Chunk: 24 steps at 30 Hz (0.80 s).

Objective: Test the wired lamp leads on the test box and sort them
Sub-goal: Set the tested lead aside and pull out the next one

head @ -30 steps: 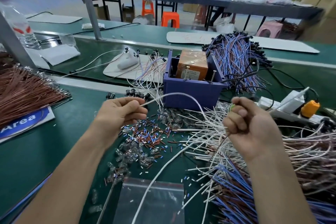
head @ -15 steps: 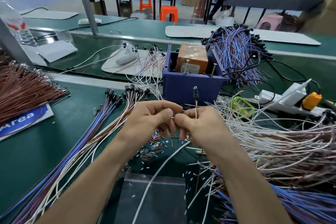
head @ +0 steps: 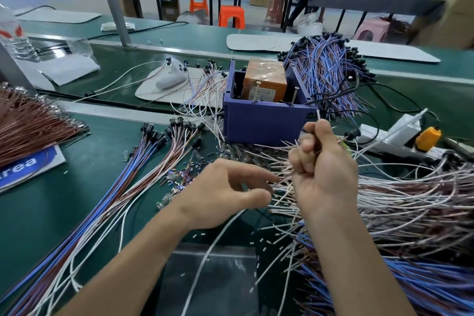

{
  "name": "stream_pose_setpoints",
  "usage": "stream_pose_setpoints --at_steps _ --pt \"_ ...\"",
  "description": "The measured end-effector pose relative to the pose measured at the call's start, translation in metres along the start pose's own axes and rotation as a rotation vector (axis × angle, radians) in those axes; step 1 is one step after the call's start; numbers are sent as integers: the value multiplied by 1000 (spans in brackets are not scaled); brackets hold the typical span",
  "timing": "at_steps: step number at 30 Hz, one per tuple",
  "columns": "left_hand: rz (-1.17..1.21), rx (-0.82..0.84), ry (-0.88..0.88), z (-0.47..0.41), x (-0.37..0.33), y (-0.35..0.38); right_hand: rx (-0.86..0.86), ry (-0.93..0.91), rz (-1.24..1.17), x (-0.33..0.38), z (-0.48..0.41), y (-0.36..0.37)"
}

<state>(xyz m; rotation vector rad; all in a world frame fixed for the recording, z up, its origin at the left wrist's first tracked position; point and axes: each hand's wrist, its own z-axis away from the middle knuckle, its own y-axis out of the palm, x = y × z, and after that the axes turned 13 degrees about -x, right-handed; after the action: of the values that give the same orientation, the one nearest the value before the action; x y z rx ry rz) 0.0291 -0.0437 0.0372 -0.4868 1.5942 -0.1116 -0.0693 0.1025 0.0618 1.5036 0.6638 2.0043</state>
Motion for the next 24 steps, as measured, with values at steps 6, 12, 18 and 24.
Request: stream_pose_setpoints --at_steps 6,12,18,24 --pt "147 -58 -127 -3 6 -5 -59 -5 -35 2 -5 -6" --pt "469 -279 -231 -7 10 -21 -28 -11 41 2 -4 -5" --pt "479 -403 -295 -11 11 -26 1 -135 251 -2 5 0" --pt "340 -544 -267 -11 15 -22 7 -129 157 -6 10 2"
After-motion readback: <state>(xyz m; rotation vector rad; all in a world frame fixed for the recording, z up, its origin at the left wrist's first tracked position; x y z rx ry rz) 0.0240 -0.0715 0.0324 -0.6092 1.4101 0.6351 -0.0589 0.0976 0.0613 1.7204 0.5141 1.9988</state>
